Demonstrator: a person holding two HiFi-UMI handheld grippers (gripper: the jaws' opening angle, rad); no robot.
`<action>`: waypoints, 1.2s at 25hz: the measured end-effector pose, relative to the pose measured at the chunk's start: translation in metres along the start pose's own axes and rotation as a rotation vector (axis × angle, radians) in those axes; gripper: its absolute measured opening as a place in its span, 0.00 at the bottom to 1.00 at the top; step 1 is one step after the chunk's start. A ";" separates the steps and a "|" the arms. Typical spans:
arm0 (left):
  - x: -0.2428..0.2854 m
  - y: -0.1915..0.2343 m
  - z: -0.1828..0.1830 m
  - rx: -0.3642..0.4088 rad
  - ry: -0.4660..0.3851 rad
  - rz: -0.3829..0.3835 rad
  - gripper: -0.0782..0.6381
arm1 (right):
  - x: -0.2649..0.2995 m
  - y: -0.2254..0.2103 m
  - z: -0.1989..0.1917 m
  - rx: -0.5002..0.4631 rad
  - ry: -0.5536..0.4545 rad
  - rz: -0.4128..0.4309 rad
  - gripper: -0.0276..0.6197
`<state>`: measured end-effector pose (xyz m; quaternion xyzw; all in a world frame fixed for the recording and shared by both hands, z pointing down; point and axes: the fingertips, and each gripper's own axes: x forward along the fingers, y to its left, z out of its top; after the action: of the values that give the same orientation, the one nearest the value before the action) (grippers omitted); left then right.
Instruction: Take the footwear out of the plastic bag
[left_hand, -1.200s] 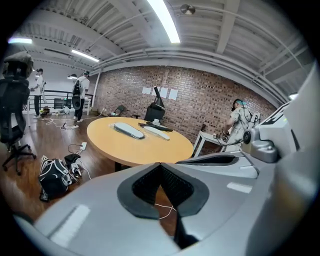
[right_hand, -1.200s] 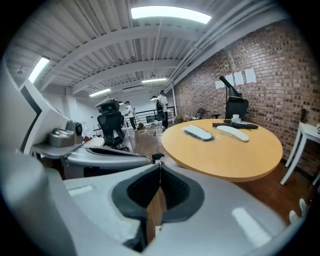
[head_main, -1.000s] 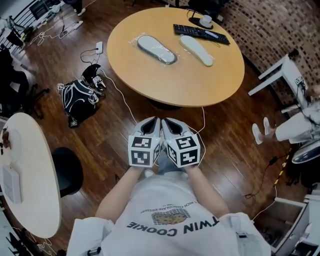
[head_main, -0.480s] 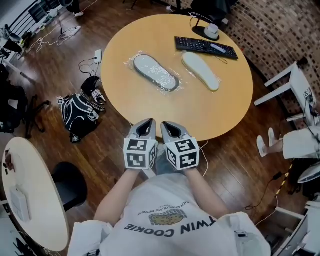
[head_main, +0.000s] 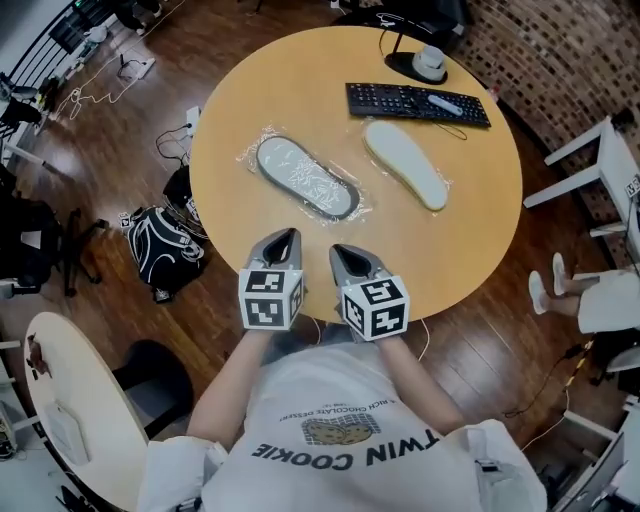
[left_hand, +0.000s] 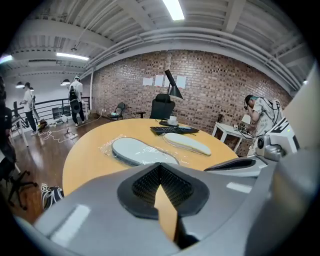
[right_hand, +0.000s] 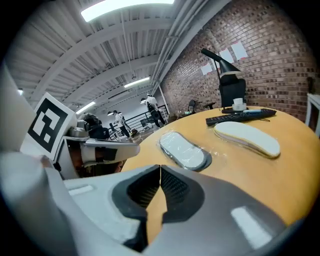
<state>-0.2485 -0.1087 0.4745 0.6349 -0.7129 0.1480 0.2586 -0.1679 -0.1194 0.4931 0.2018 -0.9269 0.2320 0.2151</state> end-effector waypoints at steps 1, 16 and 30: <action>0.005 0.006 0.002 0.002 0.006 0.003 0.11 | 0.003 -0.005 0.003 0.019 -0.005 -0.003 0.05; 0.095 0.134 0.043 0.139 0.082 -0.081 0.11 | 0.064 -0.060 0.028 0.289 -0.110 -0.169 0.08; 0.184 0.197 0.055 0.313 0.201 -0.146 0.11 | 0.063 -0.088 0.001 0.487 -0.113 -0.300 0.17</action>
<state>-0.4629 -0.2610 0.5550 0.6993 -0.6037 0.3006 0.2367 -0.1789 -0.2089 0.5534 0.3950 -0.8142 0.4017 0.1400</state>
